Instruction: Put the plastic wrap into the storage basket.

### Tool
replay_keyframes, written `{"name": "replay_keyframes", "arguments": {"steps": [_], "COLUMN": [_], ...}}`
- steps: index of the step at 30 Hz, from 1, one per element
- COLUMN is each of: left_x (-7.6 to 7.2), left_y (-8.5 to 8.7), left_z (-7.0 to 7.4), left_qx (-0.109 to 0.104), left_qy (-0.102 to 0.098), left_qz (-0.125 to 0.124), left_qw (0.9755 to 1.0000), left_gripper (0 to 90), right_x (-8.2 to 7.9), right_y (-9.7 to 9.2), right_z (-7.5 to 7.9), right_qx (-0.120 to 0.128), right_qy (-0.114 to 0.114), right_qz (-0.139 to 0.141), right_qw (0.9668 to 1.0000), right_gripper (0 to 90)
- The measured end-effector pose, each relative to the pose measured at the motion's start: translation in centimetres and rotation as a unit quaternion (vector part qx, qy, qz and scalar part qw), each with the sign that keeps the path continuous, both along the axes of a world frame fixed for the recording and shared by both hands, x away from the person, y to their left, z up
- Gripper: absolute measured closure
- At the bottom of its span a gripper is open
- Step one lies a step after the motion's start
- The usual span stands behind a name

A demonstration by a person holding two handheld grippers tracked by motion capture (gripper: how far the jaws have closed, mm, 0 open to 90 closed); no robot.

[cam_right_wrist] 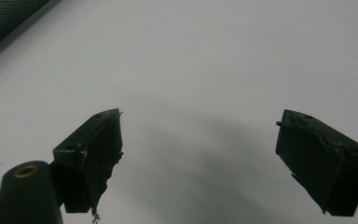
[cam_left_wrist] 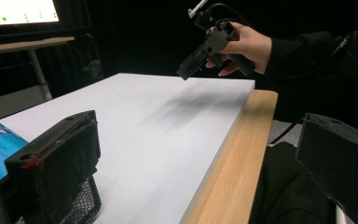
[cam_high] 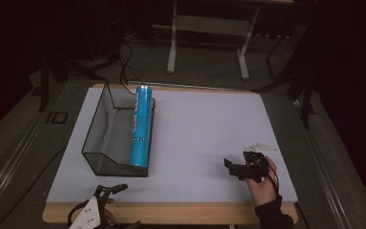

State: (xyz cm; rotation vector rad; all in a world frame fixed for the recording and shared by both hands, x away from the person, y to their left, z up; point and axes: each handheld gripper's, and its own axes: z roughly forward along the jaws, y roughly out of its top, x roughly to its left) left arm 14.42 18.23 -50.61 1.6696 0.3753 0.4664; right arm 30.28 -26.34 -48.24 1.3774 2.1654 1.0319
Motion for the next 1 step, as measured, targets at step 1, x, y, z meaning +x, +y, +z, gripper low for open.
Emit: {"name": "replay_keyframes", "arguments": {"steps": [1], "left_x": [0.02], "left_y": [-0.01], "left_z": [-0.01], "left_qx": [0.001], "left_qy": [0.0], "left_qz": [0.0], "left_qw": [1.0], "left_gripper": [0.2], "right_x": [-0.01], "right_y": [0.09], "right_z": [-0.04], "right_qx": [-0.004], "right_qy": [0.002], "right_qz": [0.0], "right_qw": [1.0], "right_gripper": [14.3]}}
